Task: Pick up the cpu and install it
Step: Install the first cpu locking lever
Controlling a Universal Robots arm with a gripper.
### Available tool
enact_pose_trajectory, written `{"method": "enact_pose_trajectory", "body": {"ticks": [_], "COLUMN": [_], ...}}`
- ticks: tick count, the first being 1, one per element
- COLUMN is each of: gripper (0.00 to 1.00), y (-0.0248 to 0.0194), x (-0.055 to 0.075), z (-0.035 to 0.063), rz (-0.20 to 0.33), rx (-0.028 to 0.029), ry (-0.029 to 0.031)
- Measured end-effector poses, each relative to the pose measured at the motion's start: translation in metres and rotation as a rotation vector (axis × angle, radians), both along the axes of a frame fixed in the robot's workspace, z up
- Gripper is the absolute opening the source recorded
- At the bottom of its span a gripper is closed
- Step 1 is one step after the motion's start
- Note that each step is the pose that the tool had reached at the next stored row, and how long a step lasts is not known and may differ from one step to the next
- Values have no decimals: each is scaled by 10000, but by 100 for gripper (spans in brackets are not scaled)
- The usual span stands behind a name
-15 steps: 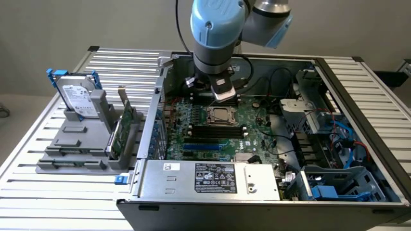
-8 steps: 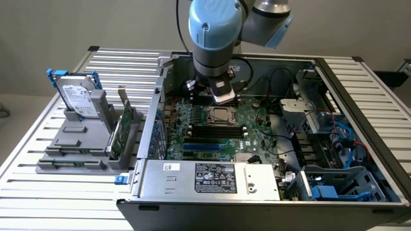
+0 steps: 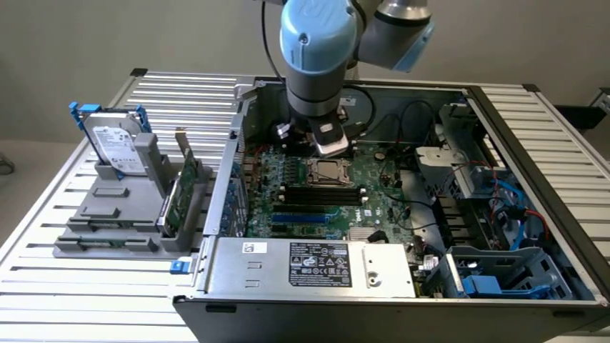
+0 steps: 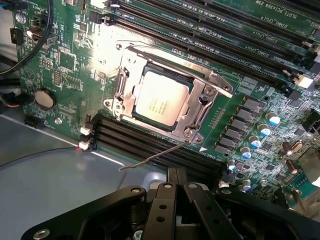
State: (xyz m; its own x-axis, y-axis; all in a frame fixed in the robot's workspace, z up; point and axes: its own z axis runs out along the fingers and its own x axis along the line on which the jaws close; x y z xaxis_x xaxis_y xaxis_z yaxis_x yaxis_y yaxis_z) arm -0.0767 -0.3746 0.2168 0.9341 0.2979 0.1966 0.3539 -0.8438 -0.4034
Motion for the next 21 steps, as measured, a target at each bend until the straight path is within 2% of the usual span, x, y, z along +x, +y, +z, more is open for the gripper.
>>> {"method": "enact_pose_trajectory", "body": {"ticks": [7, 9, 13, 14, 17, 18, 19, 21], "gripper": [11, 11, 11, 11, 11, 11, 11, 11], "y": [12, 37, 103, 116, 138, 144, 148, 149], "x": [2, 2, 2, 2, 2, 2, 2, 3], "z": [-55, -73, -97, -101, -111, -112, -112, -112], "rz": [285, 365, 476, 510, 626, 659, 684, 721], "rx": [-23, -62, -236, -299, -555, -612, -647, -656], "ry": [-146, -202, -388, -423, -464, -480, -491, -516]}}
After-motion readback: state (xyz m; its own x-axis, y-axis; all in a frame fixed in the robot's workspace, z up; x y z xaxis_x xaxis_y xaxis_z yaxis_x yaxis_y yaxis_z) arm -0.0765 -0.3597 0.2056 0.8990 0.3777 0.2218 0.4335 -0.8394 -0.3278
